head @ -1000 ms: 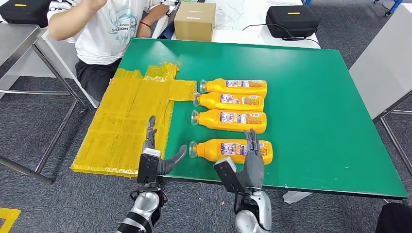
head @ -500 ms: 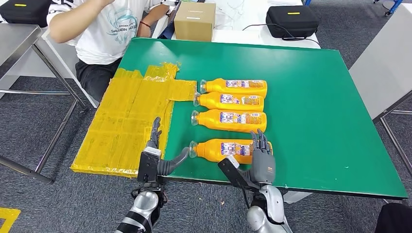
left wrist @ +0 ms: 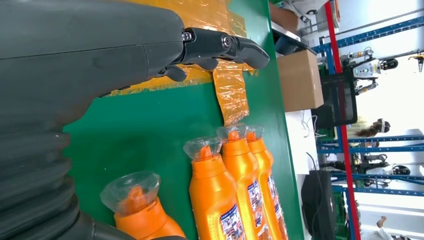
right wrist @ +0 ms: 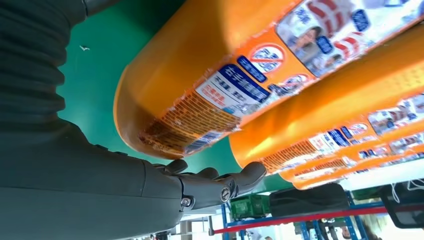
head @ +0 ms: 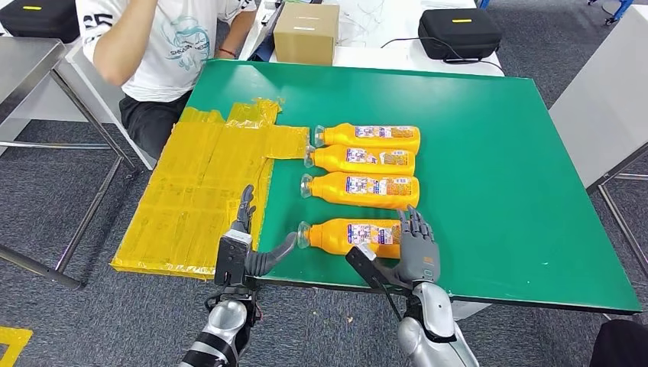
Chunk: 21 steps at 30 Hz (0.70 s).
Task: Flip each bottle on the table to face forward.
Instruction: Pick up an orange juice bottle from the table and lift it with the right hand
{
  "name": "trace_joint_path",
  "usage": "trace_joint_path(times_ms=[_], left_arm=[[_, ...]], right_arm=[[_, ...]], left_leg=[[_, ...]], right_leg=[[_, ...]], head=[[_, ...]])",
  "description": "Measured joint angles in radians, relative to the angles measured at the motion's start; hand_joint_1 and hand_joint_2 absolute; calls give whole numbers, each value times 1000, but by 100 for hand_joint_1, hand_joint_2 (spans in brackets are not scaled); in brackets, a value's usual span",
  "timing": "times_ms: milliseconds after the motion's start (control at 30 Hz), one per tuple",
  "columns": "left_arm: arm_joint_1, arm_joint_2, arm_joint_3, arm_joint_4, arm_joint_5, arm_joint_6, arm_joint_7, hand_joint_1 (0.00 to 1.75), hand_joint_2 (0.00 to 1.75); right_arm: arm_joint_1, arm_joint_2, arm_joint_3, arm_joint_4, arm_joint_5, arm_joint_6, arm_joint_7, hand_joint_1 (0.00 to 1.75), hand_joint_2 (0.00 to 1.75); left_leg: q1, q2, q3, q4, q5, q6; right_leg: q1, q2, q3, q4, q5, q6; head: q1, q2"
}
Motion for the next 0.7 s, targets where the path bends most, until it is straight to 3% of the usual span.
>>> trace_joint_path(times_ms=[533,567,667,700], left_arm=[[0,-1,16,-5,-5,-11,2,0,175],[0,-1,17,-5,-5,-14,3,0,175],[0,-2,18,-5,3,-40,10,0,175],[0,-2,19,-5,10,-55,13,0,175]], right_arm=[[-27,-12,2,51,13,19,14,0,175],[-31,-12,2,55,14,24,16,27,175],[-54,-13,2,79,8,48,14,158,175],[-65,-13,2,93,-1,62,10,175,175]], left_leg=[[0,0,0,0,0,0],[0,0,0,0,0,0],[0,0,0,0,0,0],[0,0,0,0,0,0]], right_leg=[[0,0,0,0,0,0],[0,0,0,0,0,0],[0,0,0,0,0,0],[0,0,0,0,0,0]], head=[[0,0],[0,0],[0,0],[0,0]])
